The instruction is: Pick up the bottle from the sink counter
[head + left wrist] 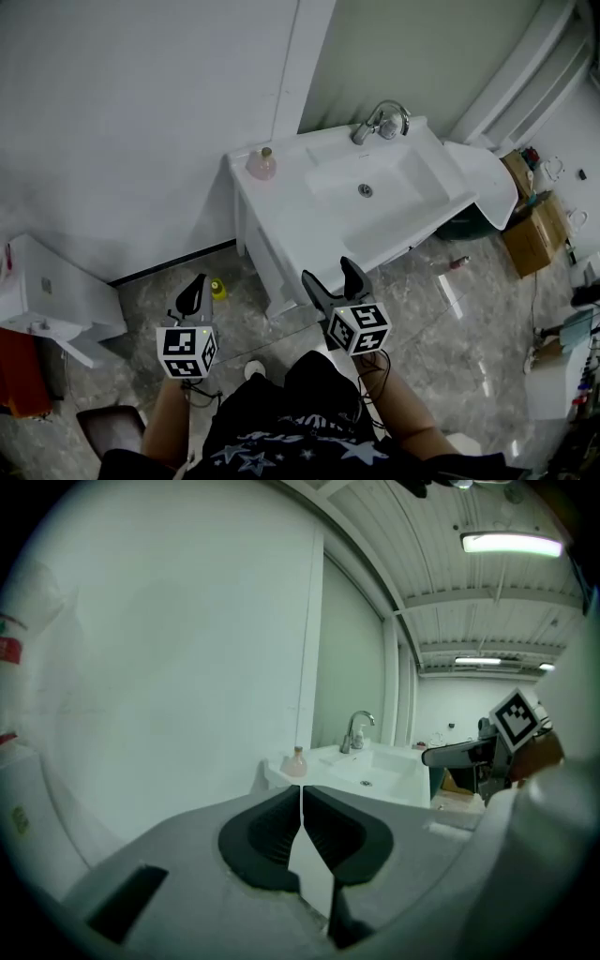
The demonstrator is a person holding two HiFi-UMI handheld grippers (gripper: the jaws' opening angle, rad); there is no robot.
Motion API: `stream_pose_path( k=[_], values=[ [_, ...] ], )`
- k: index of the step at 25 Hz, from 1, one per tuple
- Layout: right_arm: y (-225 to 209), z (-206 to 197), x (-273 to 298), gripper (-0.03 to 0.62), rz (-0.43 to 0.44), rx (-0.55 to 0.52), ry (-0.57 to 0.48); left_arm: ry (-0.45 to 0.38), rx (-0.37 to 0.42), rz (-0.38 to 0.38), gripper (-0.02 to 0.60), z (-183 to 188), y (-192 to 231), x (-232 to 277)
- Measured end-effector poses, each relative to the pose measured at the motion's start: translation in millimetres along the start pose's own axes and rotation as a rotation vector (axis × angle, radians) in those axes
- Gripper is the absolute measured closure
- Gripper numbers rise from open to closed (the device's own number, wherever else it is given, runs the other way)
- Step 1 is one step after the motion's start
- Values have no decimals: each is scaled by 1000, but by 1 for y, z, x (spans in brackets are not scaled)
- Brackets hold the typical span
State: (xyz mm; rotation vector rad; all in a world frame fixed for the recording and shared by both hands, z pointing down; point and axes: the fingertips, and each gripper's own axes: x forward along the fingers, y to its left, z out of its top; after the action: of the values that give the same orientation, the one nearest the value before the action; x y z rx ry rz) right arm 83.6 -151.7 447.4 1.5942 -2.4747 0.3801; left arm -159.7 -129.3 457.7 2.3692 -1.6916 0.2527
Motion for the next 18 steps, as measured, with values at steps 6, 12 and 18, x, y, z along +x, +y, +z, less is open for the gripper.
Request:
stream_pose_path(
  k=[6,12,18],
  values=[
    [-25,12,59,243,43,-13,16,8,-48,110,558,6,34,20],
    [-42,34,144,243,149,-45,26,20,-8,213,558,24,44,52],
    [-59,40,227,215,262,-86,82,58,-47,317,558,28,49,94]
  ],
)
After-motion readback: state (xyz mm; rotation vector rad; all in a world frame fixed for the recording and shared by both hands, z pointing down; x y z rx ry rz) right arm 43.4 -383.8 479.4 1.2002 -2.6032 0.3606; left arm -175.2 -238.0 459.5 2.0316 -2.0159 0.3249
